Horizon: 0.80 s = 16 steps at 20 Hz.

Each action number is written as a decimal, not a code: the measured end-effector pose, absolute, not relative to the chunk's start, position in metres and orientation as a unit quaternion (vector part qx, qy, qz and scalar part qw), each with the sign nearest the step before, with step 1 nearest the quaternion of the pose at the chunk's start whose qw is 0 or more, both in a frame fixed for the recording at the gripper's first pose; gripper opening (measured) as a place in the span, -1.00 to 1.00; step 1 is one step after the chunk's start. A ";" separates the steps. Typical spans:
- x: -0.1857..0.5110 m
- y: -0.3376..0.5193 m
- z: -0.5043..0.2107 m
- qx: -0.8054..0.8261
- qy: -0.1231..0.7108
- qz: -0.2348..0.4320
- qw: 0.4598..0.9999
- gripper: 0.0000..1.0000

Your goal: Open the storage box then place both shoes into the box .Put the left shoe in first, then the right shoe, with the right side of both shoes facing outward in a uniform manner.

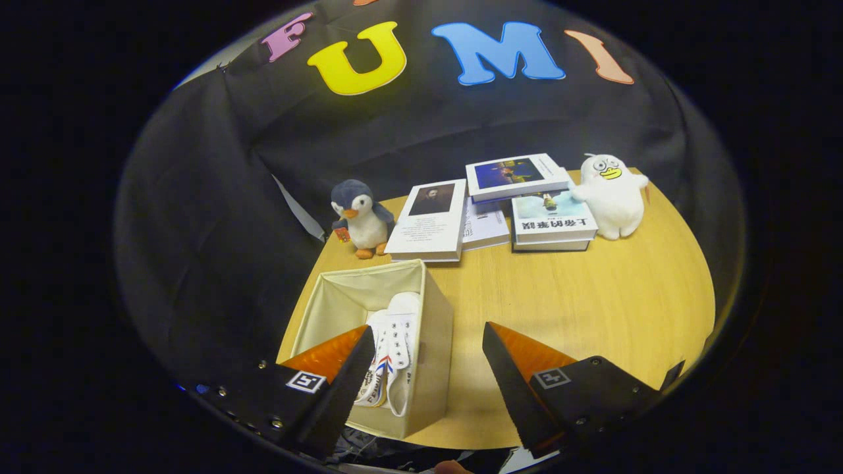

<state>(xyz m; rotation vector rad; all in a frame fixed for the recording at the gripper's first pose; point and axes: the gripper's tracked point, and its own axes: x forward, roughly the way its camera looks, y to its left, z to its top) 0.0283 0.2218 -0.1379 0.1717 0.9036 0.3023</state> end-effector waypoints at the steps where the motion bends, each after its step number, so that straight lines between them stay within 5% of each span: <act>1: 0.027 0.207 -0.130 0.079 0.426 0.140 0.890 0.97; 16: 0.009 0.025 -0.021 0.024 0.240 0.054 0.969 0.96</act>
